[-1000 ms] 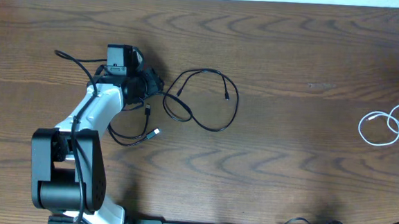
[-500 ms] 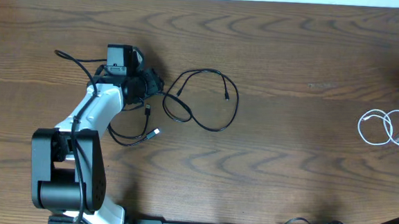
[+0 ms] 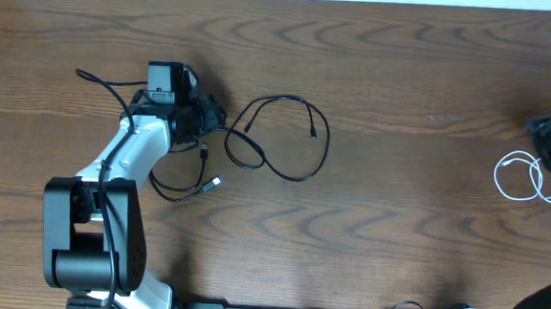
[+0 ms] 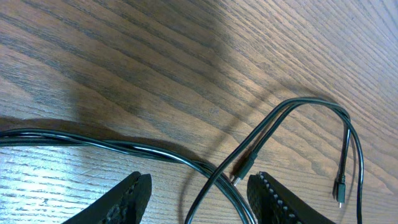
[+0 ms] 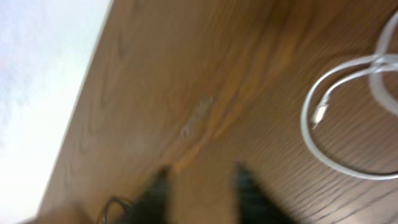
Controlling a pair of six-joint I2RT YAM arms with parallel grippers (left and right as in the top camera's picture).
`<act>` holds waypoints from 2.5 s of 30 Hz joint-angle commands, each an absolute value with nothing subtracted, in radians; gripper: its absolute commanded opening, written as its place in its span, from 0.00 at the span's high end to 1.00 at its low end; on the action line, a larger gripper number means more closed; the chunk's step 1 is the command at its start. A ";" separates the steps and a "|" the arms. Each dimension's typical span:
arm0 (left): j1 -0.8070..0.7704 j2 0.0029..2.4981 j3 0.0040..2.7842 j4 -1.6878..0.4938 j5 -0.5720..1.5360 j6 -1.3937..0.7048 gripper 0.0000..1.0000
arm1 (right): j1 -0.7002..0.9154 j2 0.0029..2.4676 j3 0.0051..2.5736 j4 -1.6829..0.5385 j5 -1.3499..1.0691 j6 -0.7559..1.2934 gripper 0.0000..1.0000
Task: Untangle cables
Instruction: 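Move the right gripper leftward over the black cable tangle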
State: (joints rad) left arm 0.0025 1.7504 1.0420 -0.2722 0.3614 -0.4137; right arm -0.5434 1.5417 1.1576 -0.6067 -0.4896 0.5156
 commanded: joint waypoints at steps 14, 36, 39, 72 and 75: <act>0.001 1.751 1.047 -0.268 0.267 -0.405 0.92 | -0.140 1.722 1.163 -0.562 -0.488 0.500 0.99; 0.068 1.751 1.047 -0.342 0.121 -0.549 0.91 | 0.455 1.754 1.163 -0.146 -0.516 0.406 0.49; 0.082 1.751 1.047 -0.343 0.123 -0.549 0.90 | 0.512 1.755 1.163 -0.131 -0.463 0.402 0.45; 0.082 1.751 1.047 -0.342 0.123 -0.549 0.88 | 0.622 2.163 1.163 0.145 -0.794 0.910 0.44; 0.082 1.751 1.047 -0.342 0.123 -0.549 0.88 | 0.625 2.163 1.163 0.203 -0.842 0.912 0.44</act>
